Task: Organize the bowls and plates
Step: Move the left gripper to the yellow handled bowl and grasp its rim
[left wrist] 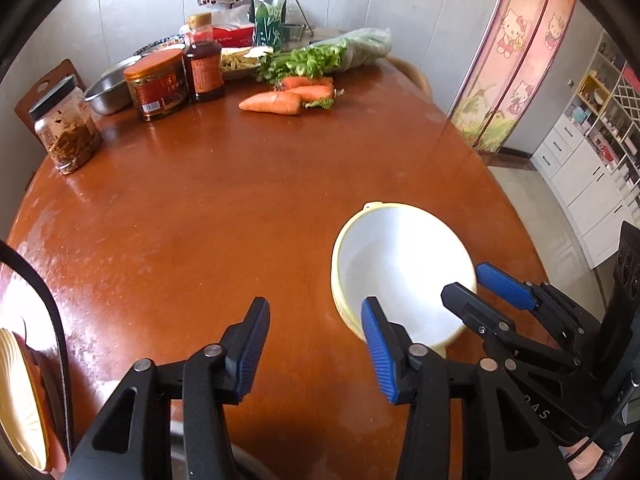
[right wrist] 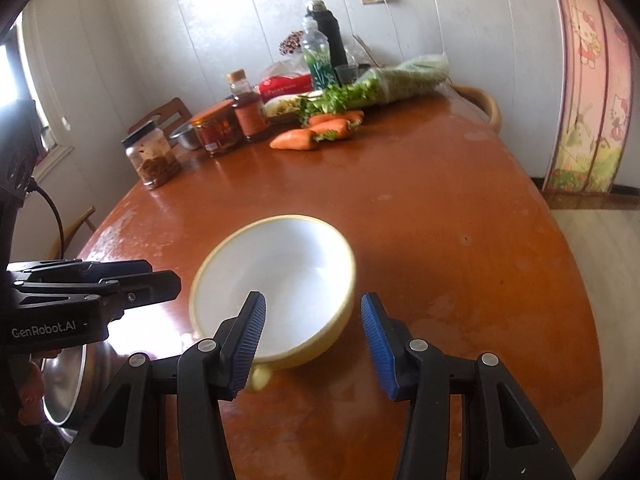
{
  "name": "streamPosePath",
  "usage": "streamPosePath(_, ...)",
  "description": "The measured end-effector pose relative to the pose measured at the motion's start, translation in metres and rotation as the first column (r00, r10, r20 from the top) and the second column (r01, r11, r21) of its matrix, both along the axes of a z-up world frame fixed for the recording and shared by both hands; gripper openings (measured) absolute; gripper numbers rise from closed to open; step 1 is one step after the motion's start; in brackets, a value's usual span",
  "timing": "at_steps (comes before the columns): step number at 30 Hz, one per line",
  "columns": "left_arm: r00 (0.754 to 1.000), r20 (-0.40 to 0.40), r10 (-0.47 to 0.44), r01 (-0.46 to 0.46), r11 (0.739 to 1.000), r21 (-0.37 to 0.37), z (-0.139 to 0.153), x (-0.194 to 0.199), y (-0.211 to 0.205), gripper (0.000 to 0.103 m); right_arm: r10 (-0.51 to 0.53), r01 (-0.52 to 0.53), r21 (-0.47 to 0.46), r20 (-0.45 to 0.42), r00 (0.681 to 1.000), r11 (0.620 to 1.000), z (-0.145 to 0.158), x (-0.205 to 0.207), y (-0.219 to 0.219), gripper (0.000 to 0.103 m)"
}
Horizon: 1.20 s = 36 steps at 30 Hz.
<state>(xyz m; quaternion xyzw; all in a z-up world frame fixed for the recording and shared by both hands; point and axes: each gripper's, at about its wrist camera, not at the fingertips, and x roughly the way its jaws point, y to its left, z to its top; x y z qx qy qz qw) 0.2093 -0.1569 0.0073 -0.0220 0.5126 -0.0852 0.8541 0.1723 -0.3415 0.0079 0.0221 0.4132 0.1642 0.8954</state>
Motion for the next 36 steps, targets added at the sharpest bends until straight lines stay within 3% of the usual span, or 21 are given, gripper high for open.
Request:
streamPosePath(10,0.997,-0.074,-0.001,0.001,1.000,-0.009,-0.024,0.016,-0.008,0.051,0.044,-0.044,0.002,-0.028,0.999,0.999,-0.015,0.017,0.005,0.052)
streamPosePath(13,0.996,-0.089,0.001,-0.006,0.998,-0.055,-0.029,0.021,-0.005,0.049,0.045,-0.045,0.006,-0.029,0.999,0.999,-0.016,0.018,0.005,0.052)
streamPosePath(15,0.994,-0.113,-0.010,-0.001,0.995,-0.100,-0.034,0.023,-0.003,0.036,0.044,-0.043,0.008,-0.034,0.998,0.999,-0.017,0.018,0.006,0.052)
streamPosePath(17,0.992,-0.123,-0.025,0.011,0.993,-0.114,-0.036,0.023,-0.005,0.031,0.061,-0.061,0.016,-0.037,0.997,0.998,-0.017,0.017,0.010,0.050)
streamPosePath(36,1.000,-0.009,0.027,-0.028,0.994,-0.109,0.006,-0.018,0.029,0.031,0.124,-0.125,0.012,0.031,0.992,0.992,0.015,-0.010,0.047,0.049)
